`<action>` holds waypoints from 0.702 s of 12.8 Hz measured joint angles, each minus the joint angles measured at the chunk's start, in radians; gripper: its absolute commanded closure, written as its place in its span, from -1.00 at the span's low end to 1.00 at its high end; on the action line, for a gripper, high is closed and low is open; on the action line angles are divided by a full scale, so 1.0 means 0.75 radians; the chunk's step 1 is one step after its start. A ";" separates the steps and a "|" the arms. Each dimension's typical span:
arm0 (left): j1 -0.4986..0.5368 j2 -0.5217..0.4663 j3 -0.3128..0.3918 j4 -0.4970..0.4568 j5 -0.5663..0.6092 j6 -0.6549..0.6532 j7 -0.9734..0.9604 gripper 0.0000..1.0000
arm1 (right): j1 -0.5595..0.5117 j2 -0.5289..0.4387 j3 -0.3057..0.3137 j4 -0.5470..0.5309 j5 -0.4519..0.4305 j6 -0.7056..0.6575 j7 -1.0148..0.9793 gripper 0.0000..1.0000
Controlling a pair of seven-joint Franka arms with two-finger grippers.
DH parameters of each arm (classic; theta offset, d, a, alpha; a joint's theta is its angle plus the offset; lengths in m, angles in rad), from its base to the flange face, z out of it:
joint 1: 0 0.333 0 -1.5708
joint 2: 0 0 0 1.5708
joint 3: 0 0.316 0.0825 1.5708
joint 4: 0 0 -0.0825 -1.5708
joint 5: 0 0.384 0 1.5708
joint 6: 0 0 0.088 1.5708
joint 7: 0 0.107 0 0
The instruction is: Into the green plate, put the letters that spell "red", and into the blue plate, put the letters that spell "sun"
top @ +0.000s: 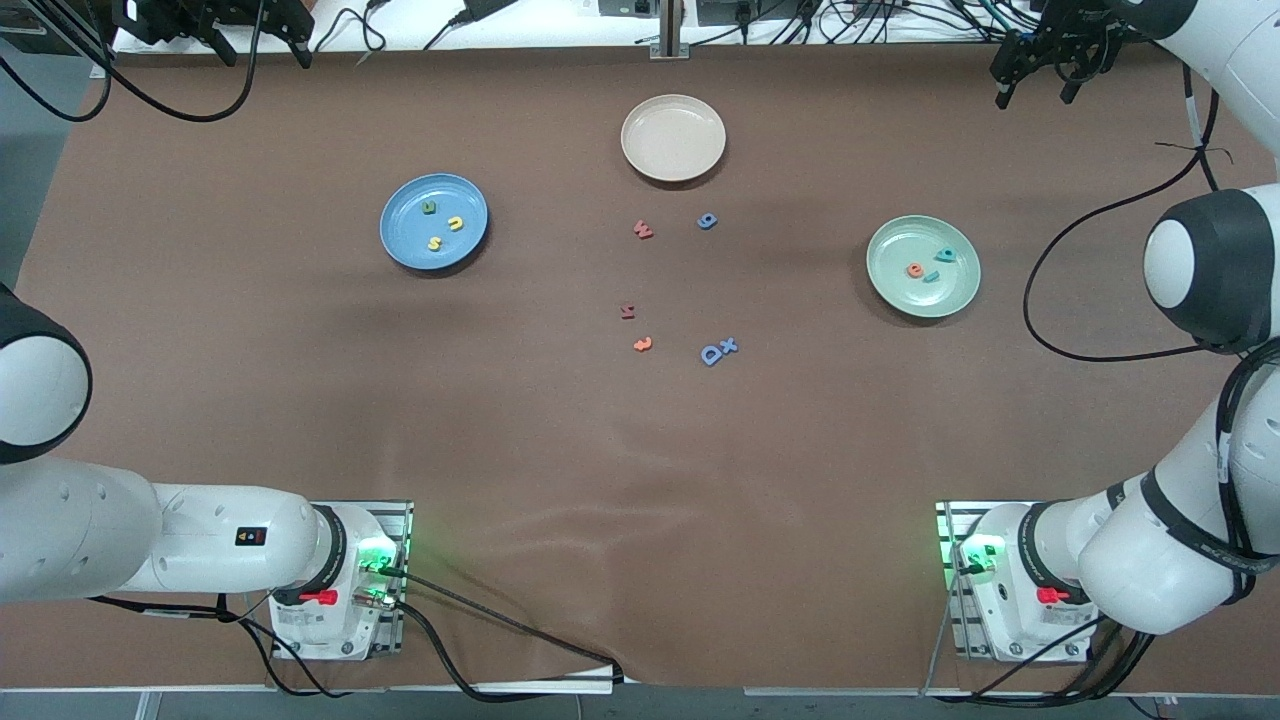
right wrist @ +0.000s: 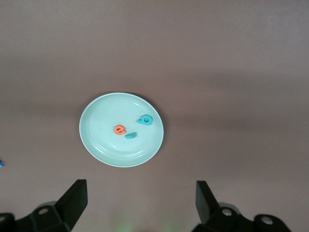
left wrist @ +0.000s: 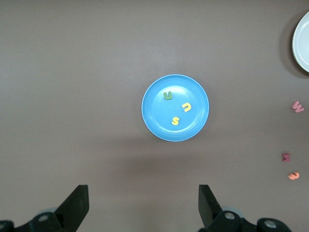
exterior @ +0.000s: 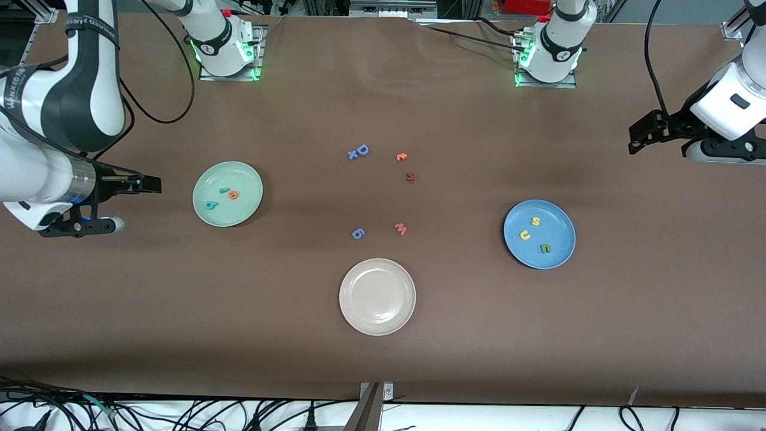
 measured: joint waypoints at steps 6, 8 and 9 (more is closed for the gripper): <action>-0.004 0.000 -0.001 0.000 0.000 0.000 0.000 -1.00 | -0.207 -0.012 0.233 0.041 -0.028 0.003 0.019 -0.98; -0.004 0.000 -0.001 0.001 0.000 0.000 0.000 -1.00 | -0.433 -0.018 0.495 0.086 -0.124 0.005 0.048 -0.98; -0.004 0.000 -0.001 0.001 0.000 0.000 0.000 -1.00 | -0.538 -0.031 0.614 0.096 -0.160 0.013 0.059 -0.98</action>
